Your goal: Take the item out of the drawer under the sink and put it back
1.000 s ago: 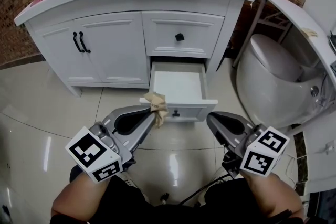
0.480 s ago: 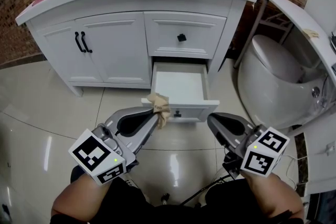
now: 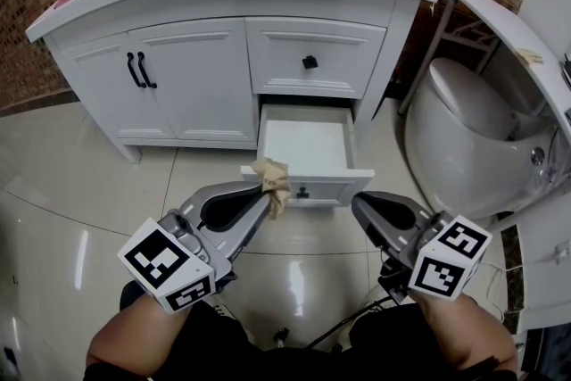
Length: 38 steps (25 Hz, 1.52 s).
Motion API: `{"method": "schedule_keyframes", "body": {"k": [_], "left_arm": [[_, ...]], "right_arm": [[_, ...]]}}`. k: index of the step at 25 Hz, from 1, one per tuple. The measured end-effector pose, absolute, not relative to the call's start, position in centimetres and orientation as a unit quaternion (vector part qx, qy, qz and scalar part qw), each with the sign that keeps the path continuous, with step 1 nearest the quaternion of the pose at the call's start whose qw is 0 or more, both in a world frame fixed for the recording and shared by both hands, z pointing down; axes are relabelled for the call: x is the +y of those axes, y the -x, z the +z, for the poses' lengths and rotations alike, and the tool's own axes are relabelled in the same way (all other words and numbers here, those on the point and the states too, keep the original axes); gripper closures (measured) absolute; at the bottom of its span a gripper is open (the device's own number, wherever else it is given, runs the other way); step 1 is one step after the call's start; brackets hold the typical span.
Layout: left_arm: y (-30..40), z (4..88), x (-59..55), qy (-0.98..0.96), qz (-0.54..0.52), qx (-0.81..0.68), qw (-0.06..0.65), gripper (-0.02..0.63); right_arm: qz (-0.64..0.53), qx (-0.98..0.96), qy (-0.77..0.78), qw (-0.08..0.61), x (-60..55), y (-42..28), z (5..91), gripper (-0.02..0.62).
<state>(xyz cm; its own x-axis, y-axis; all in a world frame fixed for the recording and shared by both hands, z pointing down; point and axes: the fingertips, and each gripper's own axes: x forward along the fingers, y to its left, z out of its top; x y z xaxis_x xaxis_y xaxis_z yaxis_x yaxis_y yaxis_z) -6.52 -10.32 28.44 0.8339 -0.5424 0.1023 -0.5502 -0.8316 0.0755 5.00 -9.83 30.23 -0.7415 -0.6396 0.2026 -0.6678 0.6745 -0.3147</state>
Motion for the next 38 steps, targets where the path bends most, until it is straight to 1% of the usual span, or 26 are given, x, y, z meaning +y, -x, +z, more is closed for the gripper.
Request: {"method": "schedule_keyframes", "body": {"k": [16,19,28,32,34,38], "left_arm": [[6.6,28.7,-10.4,-0.956,0.041,-0.286,0.052,0.588],[6.6,28.7,-10.6,-0.955,0.049,-0.291,0.04,0.588],[6.5,26.4,-15.5,-0.94,0.096,-0.326,-0.041,0.589],[5.3,26.3,-19.1,-0.932,0.138,-0.326,-0.08,0.589],[4.7,27.5,-21.7,-0.927,0.166,-0.325,-0.086,0.589],[3.0,31.9,-26.4,-0.918,0.236,-0.31,-0.073,0.589]], "right_arm": [[0.187,-0.914,-0.357,0.038,-9.8,-4.9,30.3,0.592],[0.186,-0.915,-0.357,0.037,-9.8,-4.8,30.2,0.592],[0.193,-0.914,-0.356,0.031,-10.1,-4.6,30.2,0.592],[0.199,-0.914,-0.354,0.026,-10.5,-4.4,30.0,0.592],[0.201,-0.914,-0.352,0.025,-10.7,-4.4,30.0,0.592],[0.207,-0.914,-0.348,0.028,-11.0,-4.5,30.3,0.592]]}}
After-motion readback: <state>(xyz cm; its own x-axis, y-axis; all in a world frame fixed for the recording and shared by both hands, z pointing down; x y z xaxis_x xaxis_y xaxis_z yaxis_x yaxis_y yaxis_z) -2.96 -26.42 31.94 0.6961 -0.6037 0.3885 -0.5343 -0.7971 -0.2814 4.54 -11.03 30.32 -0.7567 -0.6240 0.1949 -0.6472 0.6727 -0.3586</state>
